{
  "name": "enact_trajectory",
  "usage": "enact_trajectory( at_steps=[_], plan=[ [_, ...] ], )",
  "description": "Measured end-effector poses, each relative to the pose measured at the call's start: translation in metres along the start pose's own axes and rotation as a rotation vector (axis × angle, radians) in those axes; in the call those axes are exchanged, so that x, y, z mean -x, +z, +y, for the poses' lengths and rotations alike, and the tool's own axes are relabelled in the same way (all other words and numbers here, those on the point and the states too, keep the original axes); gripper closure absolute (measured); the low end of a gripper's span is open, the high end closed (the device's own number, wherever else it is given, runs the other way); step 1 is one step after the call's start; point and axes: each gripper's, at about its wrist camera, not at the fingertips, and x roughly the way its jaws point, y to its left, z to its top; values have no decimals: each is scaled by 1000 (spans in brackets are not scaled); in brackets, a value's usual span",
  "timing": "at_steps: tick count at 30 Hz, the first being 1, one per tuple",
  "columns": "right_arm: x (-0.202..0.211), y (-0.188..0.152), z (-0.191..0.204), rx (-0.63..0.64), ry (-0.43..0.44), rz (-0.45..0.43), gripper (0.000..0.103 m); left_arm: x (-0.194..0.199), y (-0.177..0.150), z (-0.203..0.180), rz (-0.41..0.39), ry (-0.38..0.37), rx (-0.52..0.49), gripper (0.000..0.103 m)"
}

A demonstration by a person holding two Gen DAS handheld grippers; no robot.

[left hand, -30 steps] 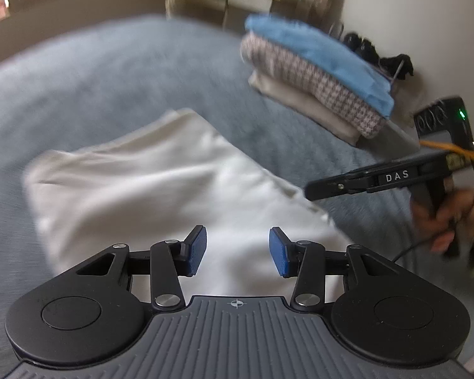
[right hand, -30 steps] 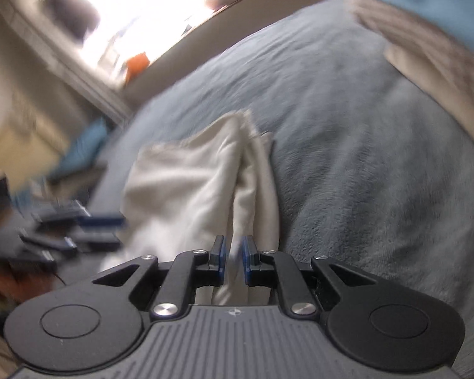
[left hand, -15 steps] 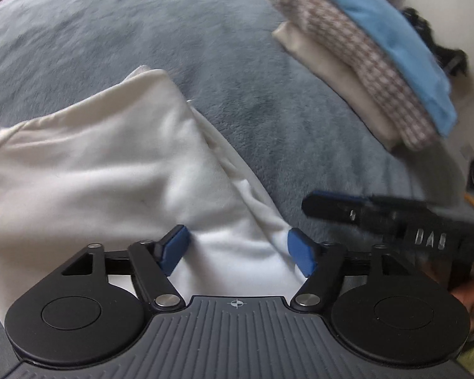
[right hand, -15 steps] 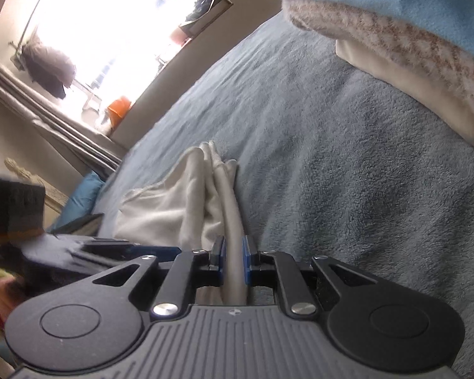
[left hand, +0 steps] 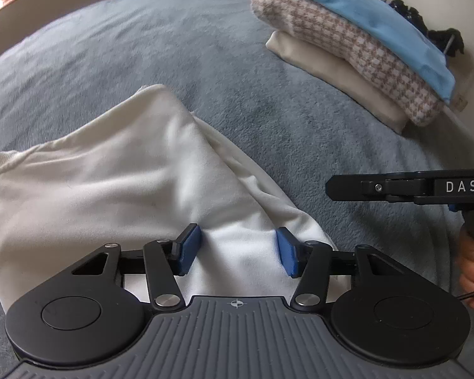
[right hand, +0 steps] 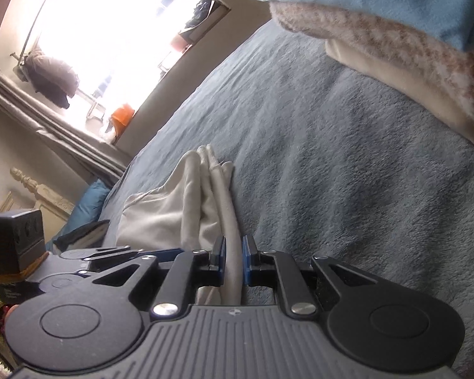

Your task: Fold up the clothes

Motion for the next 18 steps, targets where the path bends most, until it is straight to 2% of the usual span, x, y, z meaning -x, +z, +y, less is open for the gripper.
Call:
enact_trajectory(
  at_steps=[2,5,6,7,11,18],
  plan=[
    [-3,0,3,15,3,8,91,1,-1,-1,-17,3,-9,62],
    [-7,0,6,44,-9,17,92,4,-3,-2,-47,-1,-17,80],
    [-8,0,7,53,-8,23,92,6,-3,-2,-57,-9,-17,90],
    [-10,0,8,66,-8,32,93,9,-4,-2,-68,-17,-17,92],
    [-19,-2,14,115,-1,74,93,18,-5,4,-90,-48,36,96],
    [-24,-6,35,217,84,114,94,37,-10,15,-124,-86,91,97]
  ],
)
